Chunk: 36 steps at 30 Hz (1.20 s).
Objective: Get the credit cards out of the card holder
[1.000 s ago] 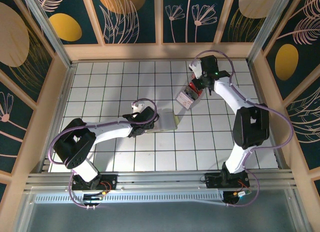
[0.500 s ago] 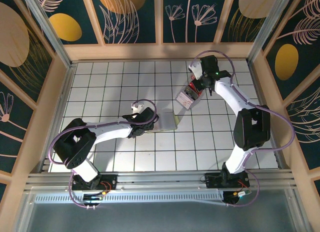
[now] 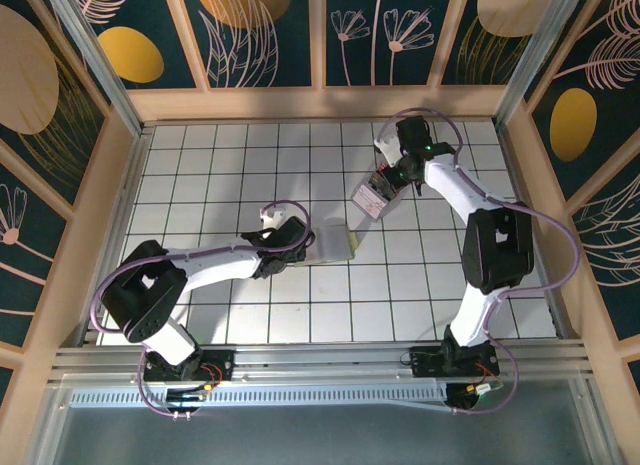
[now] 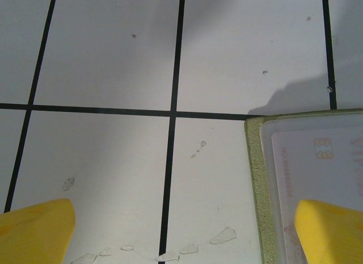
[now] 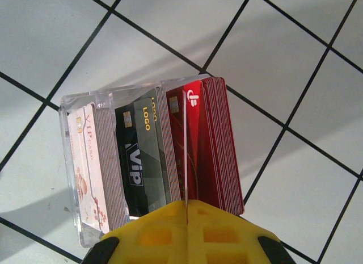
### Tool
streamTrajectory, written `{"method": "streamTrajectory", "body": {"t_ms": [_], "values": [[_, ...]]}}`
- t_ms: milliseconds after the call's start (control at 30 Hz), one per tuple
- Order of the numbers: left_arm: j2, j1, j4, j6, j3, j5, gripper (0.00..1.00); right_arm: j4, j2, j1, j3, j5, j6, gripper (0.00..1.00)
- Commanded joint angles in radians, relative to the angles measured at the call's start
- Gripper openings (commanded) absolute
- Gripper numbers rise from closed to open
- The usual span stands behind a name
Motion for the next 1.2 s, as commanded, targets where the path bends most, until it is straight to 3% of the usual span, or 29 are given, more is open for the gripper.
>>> {"method": "streamTrajectory", "body": {"t_ms": [0, 1033, 1167], "values": [[-0.02, 0.008, -0.006, -0.01, -0.012, -0.011, 0.99, -0.03, 0.017, -0.008, 0.031, 0.0, -0.02, 0.0], [0.004, 0.008, -0.019, -0.002, 0.011, -0.018, 0.99, -0.062, 0.101, -0.03, 0.072, -0.053, -0.028, 0.0], [0.003, 0.008, -0.019, -0.001, 0.013, -0.017, 0.99, -0.059, 0.092, -0.029, 0.073, -0.031, -0.013, 0.22]]}}
